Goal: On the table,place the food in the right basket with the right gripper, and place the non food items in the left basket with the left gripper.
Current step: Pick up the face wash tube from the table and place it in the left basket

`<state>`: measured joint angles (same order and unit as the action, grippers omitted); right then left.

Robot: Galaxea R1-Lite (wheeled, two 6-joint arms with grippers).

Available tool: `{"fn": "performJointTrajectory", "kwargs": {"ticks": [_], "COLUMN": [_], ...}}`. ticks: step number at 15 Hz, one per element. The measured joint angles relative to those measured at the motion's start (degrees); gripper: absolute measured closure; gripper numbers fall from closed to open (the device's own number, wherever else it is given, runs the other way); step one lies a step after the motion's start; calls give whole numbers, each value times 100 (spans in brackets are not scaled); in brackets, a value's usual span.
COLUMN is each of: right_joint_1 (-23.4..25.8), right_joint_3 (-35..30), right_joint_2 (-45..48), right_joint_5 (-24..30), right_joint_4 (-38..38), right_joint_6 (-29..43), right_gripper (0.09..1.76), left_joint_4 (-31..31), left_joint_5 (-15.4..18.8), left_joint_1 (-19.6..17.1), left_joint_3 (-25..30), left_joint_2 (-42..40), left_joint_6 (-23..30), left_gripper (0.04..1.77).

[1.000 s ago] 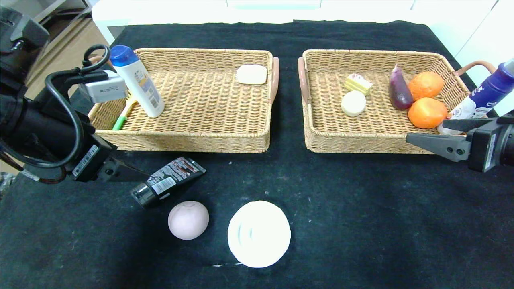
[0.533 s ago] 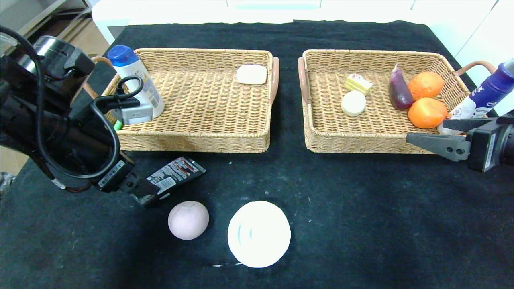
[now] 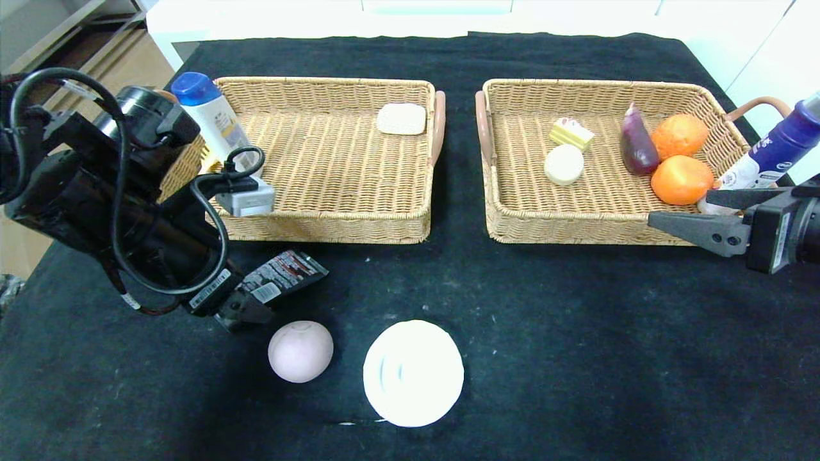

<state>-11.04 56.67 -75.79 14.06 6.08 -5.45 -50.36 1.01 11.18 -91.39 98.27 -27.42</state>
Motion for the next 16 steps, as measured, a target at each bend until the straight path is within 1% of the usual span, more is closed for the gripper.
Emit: {"fn": "performJointTrajectory", "kwargs": {"ticks": [3, 6, 9, 15, 16], "right_joint_1": [0, 0, 0, 5, 5], "right_joint_3": [0, 0, 0, 0, 0], "right_joint_2": [0, 2, 10, 10, 11], "right_joint_5": [0, -2, 0, -2, -2], "right_joint_4": [0, 0, 0, 2, 2], "right_joint_6": [0, -2, 0, 5, 5], "right_gripper": [14, 14, 14, 14, 14], "left_joint_4": [28, 216, 224, 224, 224], "left_joint_5": [-172, -255, -412, -564, -564], "left_joint_1": [17, 67, 124, 180, 180], "left_joint_3": [-33, -1, 10, 41, 41], "left_joint_2": [151, 247, 305, 346, 346], "left_joint_6": [7, 16, 16, 16, 16], "left_gripper": [9, 9, 9, 9, 17]}}
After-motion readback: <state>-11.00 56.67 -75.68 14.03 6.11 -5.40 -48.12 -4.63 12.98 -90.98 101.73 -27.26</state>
